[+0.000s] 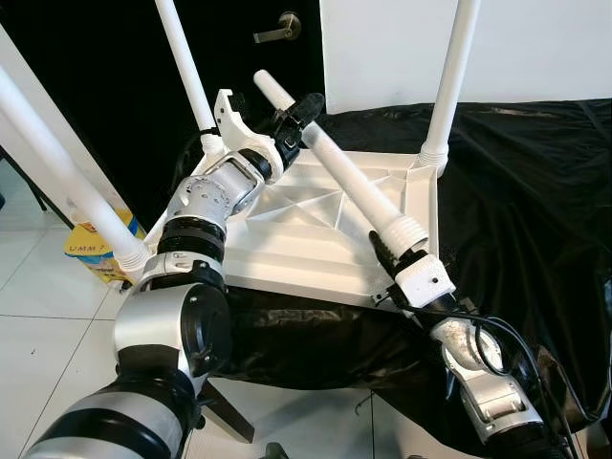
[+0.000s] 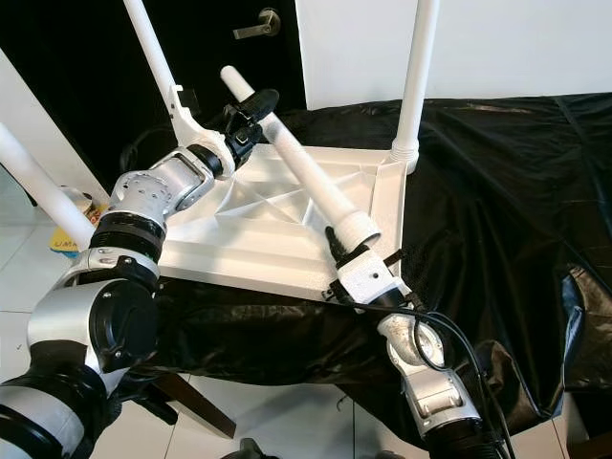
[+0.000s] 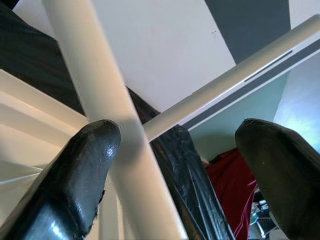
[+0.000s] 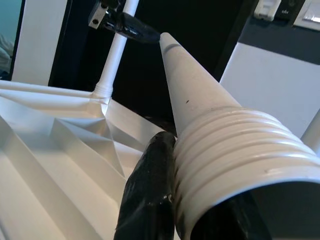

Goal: Building children table

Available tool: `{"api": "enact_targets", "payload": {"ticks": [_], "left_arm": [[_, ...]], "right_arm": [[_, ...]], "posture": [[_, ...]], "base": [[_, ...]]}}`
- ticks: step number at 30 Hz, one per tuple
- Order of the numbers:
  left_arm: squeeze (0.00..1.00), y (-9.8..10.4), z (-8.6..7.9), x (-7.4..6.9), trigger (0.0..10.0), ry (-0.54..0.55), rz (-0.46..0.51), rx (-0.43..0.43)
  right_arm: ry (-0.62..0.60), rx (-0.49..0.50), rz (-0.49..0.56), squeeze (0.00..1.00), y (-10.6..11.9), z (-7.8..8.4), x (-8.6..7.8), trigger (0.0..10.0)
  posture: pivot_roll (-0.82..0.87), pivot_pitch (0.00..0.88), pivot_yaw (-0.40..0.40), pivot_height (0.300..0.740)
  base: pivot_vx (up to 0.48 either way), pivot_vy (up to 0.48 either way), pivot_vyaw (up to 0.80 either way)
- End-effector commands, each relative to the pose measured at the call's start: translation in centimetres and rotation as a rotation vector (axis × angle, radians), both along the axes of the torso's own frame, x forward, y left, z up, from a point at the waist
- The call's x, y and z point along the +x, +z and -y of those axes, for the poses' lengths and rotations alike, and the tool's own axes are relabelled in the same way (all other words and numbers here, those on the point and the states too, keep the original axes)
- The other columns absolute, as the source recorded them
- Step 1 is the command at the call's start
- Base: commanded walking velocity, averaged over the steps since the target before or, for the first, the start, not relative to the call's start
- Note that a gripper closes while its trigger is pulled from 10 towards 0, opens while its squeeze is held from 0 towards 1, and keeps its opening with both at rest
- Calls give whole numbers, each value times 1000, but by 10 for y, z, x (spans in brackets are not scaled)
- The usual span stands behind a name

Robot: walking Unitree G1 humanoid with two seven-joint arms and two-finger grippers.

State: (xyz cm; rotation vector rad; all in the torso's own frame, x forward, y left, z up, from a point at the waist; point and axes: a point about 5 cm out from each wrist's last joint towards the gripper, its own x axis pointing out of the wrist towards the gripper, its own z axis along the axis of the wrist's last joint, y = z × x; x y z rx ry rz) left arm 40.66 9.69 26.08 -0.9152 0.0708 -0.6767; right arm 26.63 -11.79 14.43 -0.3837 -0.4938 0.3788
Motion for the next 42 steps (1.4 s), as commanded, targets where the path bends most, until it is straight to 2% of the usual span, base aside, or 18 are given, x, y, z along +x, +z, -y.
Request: {"api": "enact_targets", "payload": {"ticks": [1, 6, 14, 19, 24, 28, 29, 31, 32, 42], "left_arm": [[0, -5, -3, 0, 10000, -9, -10, 21], [0, -11, -4, 2, 10000, -9, -23, 51], [0, -12, 0, 4, 10000, 10, -28, 60], [0, -12, 0, 4, 10000, 13, -27, 61], [0, 8, 1, 8, 10000, 22, 1, 26], [0, 10, -1, 9, 10000, 35, 5, 21], [0, 12, -4, 10, 8863, 48, -5, 19], [0, 13, -6, 11, 8863, 62, -13, 13], [0, 16, -7, 11, 0, 64, -9, -14], [0, 17, -9, 11, 0, 65, -6, -50]], "right_arm": [[12, 8, 31, 0, 3, -4, -1, 10000], [19, 10, 58, 0, 4, -7, -1, 10000], [82, 6, 86, 0, 8, -18, -3, 10000], [89, 7, 89, 0, 8, -19, -4, 10000], [130, 4, 106, 0, 8, -24, -8, 10000], [129, -1, 104, 0, 7, -23, -8, 10000], [125, -5, 101, 0, 7, -22, -8, 10000], [123, -7, 97, 0, 6, -22, -8, 10000], [120, -9, 96, 0, 6, -21, -8, 10000], [117, -18, 100, 0, 6, -22, -4, 10000]], "posture": [[-135, 0, 100, 740], [-132, 0, 97, 740], [-129, 0, 91, 740], [-128, 0, 90, 740], [-131, 0, 88, 740], [-131, 0, 89, 740], [-129, 0, 89, 740], [-128, 0, 89, 740], [-126, 0, 87, 740], [-120, 0, 80, 740]], "base": [[0, 0, 0], [0, 0, 0], [0, 0, 0], [0, 0, 0], [0, 0, 0], [0, 0, 0], [0, 0, 0], [0, 0, 0], [0, 0, 0], [0, 0, 0]]}}
